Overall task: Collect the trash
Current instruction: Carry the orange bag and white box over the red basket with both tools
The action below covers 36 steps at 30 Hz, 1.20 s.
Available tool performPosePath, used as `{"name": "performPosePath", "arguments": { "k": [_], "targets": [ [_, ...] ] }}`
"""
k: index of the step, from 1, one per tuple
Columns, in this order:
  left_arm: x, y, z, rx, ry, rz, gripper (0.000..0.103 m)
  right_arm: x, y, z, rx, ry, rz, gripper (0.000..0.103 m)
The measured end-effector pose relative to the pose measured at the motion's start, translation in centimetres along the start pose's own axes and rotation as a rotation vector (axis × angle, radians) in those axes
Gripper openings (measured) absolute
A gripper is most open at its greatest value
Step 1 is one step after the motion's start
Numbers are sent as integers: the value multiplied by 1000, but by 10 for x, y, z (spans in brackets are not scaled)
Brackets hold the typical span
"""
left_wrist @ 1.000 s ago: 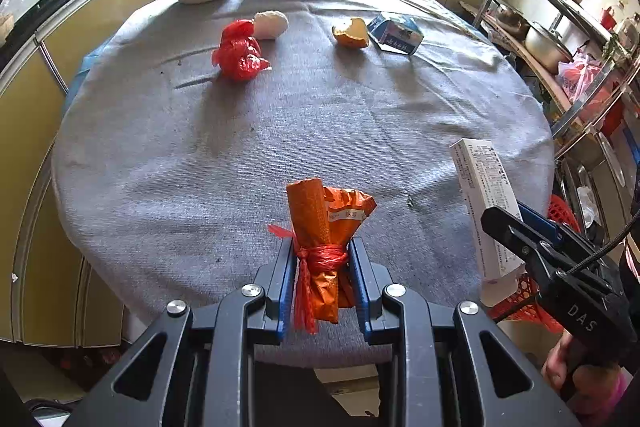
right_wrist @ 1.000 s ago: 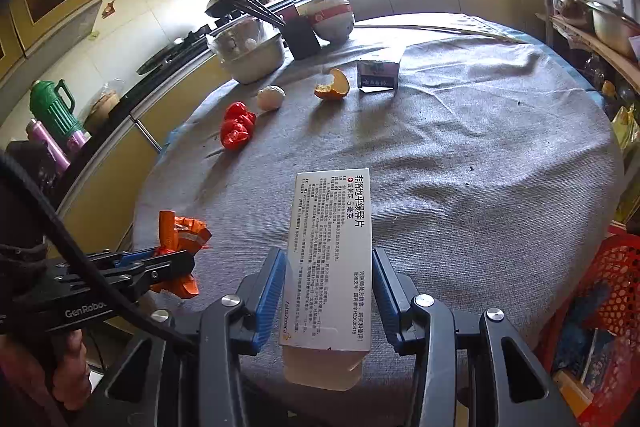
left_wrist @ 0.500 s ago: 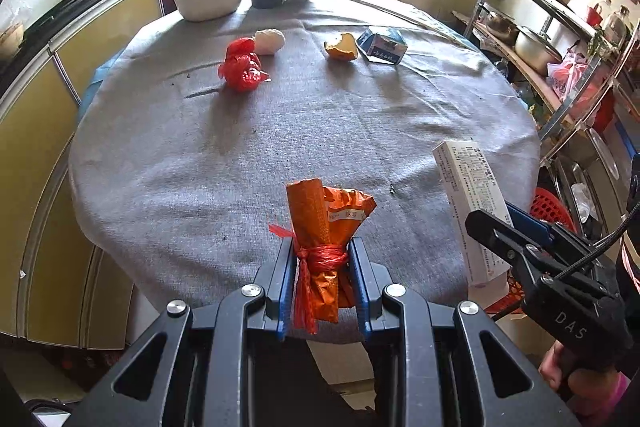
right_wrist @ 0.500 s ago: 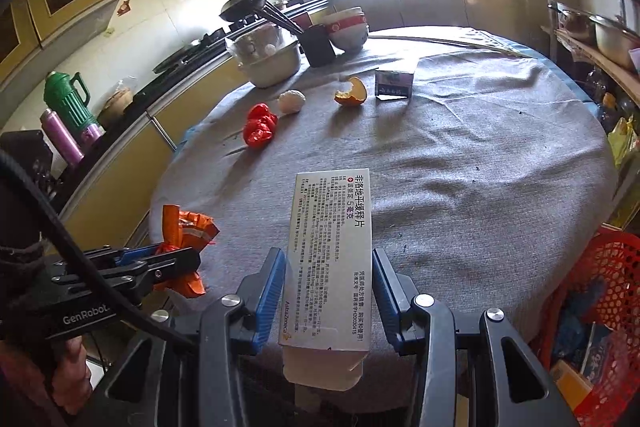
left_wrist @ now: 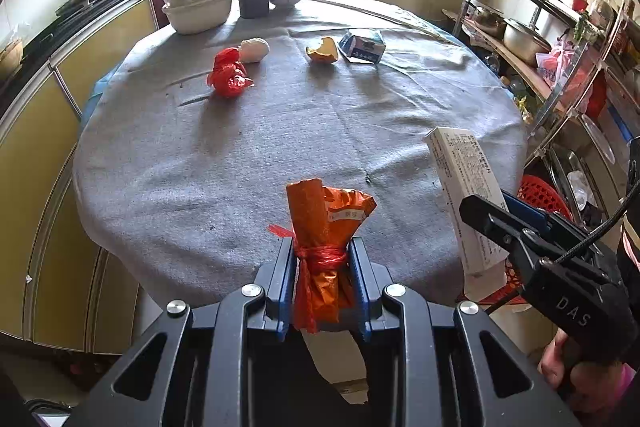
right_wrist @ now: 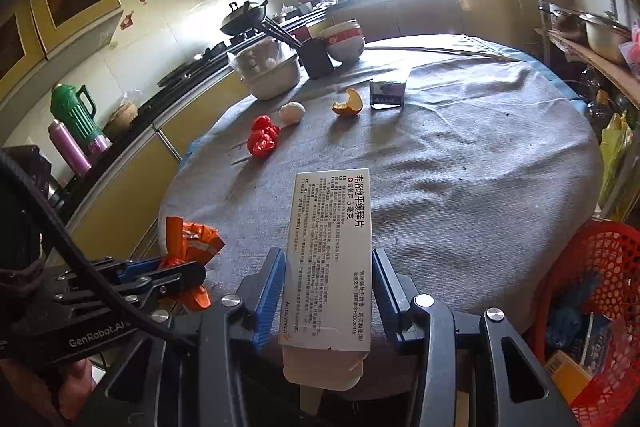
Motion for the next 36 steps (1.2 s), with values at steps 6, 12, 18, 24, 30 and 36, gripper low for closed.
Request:
{"name": "performPosePath", "arguments": {
  "k": [6,12,18,24,30,36],
  "targets": [
    [-11,0,-11,-26,9,27,27,-5,-2,-15,-30,-2,16,47],
    [-28,0,-19,-46,9,65,27,-15,-4,-32,-66,-6,38,47],
    [-48,4,-21,-53,-1,107,27,-30,-5,-47,-95,-17,71,47],
    [-73,12,-22,-65,-42,152,27,-51,-7,-65,-131,-45,104,47],
    [-109,20,-21,-80,-80,227,27,-87,-12,-89,-173,-88,179,47],
    [-148,20,-18,-86,-123,299,27,-121,-22,-109,-200,-131,253,47]
  ]
}}
Point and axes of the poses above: each gripper's, at about its wrist camera, not at the fingertips, and z roughly the way its jaws point, x to its left, y to its top, the point moved 2 cm from there along z, roughly the way its jaws point, and after that the axes turned 4 degrees about y, right-handed, at the moved point
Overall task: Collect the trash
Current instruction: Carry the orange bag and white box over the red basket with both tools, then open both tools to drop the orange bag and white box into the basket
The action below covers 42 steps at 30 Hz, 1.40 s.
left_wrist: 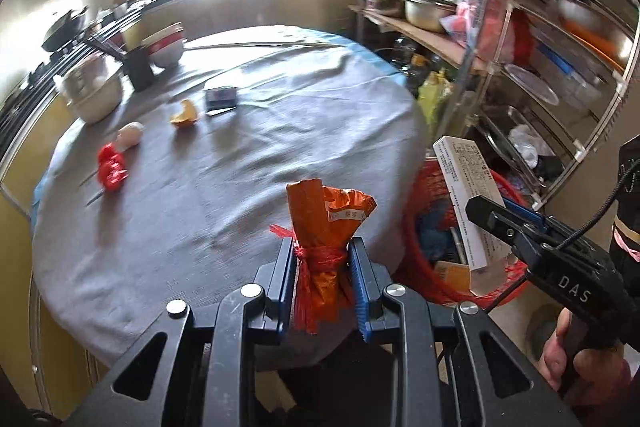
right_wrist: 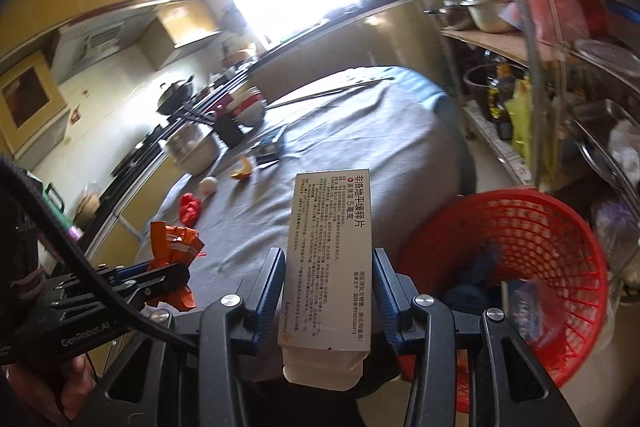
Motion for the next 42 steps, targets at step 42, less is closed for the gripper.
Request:
{"name": "performPosePath", "arguments": {
  "k": [42],
  "targets": [
    [-161,28,43,46,-176,309,63,-164,-20,-65,-78,-126,422,61]
  ]
}}
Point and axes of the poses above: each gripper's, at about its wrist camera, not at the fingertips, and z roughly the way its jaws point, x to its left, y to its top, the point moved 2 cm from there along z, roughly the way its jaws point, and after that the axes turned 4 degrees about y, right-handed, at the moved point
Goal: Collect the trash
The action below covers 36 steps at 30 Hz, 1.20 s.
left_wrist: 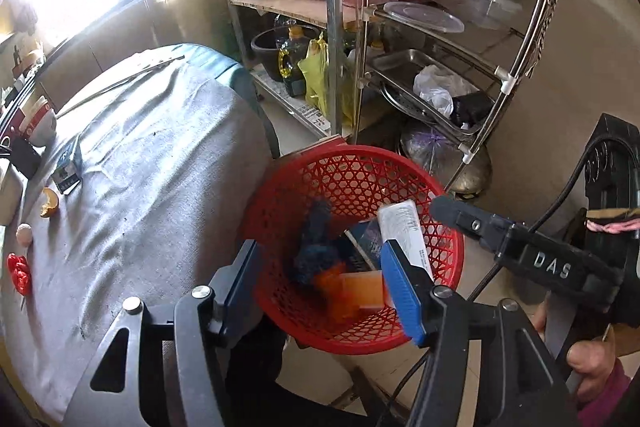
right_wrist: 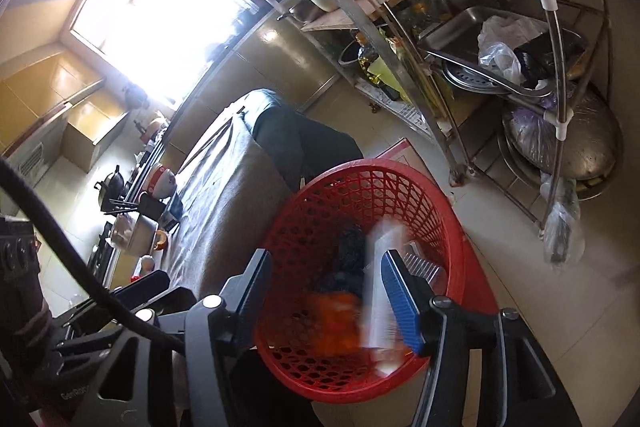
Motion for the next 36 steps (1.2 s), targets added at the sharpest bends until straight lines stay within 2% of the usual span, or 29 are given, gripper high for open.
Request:
{"name": "performPosePath", "arguments": {
  "k": [5,10,14,18,21,25,31,36],
  "targets": [
    [15,-7,-8,-15,22,-23,63,5,5,-10,-46,9,-15,61],
    [31,-18,-17,-16,68,-53,63,14,4,-9,-40,15,-33,61],
    [41,-26,-33,-23,149,-78,64,25,0,-3,-18,24,-55,61],
    [52,-31,-58,-67,214,-85,67,40,-5,-1,-8,34,-86,61],
    [68,-36,-82,-103,256,-123,69,52,-7,0,-5,38,-112,61],
    [93,-44,-100,-106,286,-199,70,70,-12,3,5,44,-149,61],
    [122,-61,-122,-125,355,-276,70,95,-22,9,30,50,-206,61],
    [140,-73,-134,-146,381,-322,70,117,-31,13,48,51,-262,61]
  ]
}}
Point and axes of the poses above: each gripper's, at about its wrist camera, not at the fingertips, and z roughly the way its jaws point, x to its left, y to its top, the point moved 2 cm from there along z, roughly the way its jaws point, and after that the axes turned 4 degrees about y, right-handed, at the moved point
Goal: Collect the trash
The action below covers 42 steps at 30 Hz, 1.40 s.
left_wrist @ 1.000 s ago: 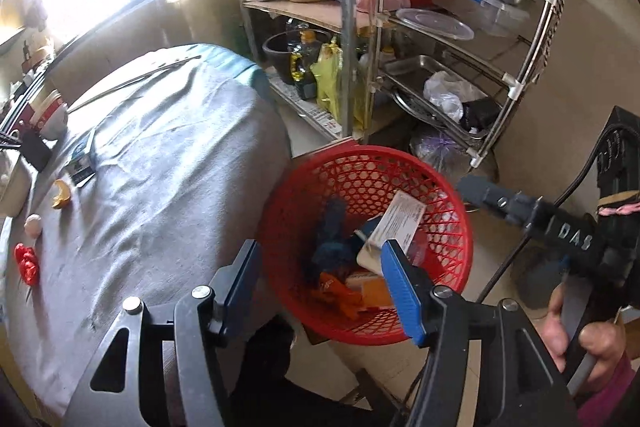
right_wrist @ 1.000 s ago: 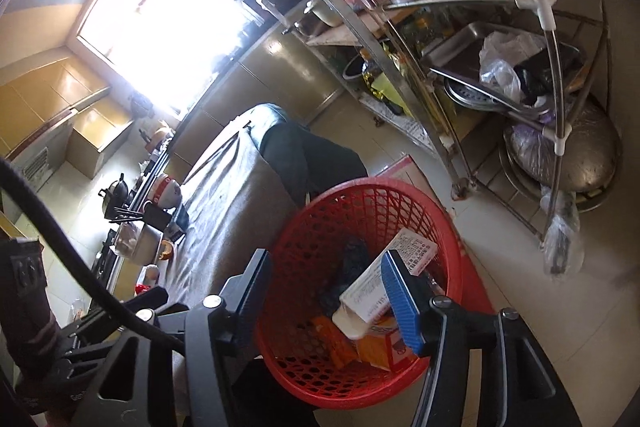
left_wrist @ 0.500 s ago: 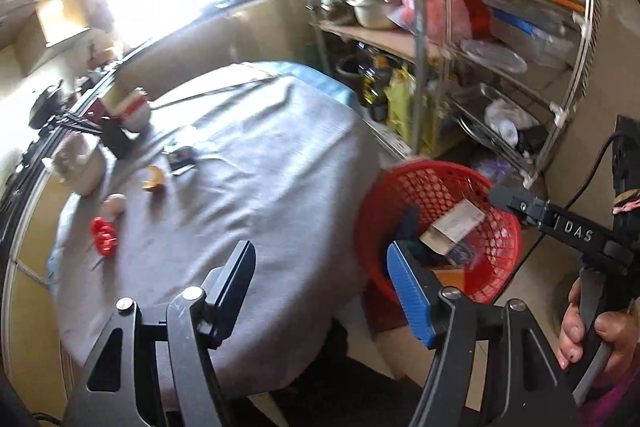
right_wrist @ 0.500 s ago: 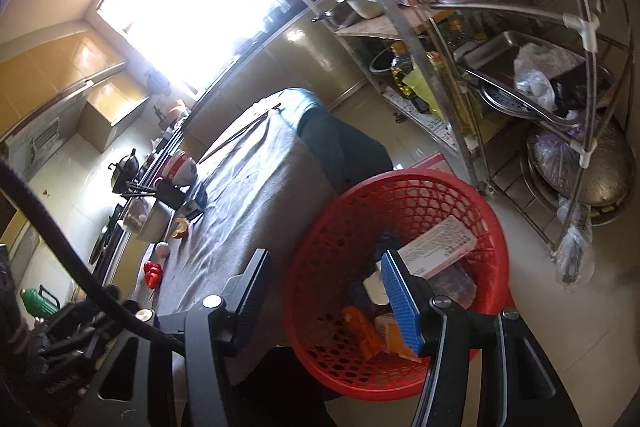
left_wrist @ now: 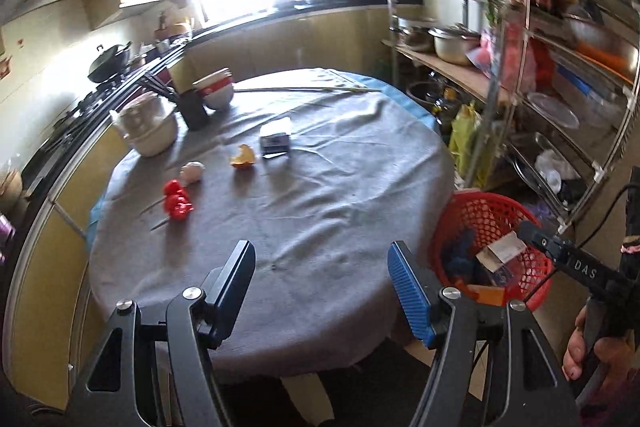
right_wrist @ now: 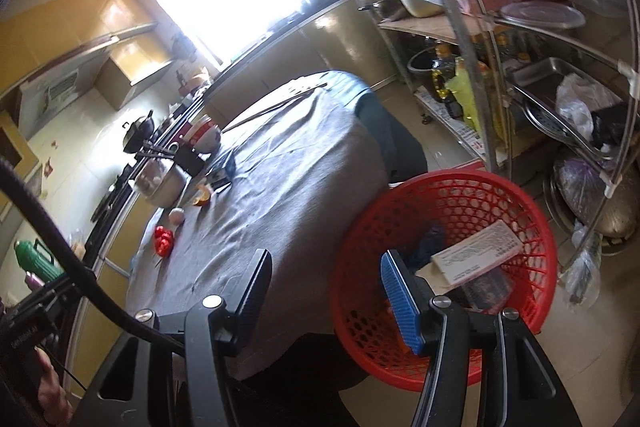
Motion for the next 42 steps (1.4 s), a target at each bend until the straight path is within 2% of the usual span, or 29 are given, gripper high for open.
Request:
{"name": "performPosePath", "arguments": {
  "k": [11,18,25,35,42],
  "targets": [
    [35,-11,-1,-8,32,-69,70,41,-10,10,39,5,-98,61],
    [60,-32,16,63,51,-121,70,62,-18,19,69,3,-148,61],
    [102,-60,31,138,86,-227,70,85,-30,30,103,7,-200,61],
    [183,-92,37,158,163,-412,70,128,-51,54,168,11,-299,61],
    [223,-105,34,156,152,-515,70,166,-68,69,208,9,-383,61]
  ]
}}
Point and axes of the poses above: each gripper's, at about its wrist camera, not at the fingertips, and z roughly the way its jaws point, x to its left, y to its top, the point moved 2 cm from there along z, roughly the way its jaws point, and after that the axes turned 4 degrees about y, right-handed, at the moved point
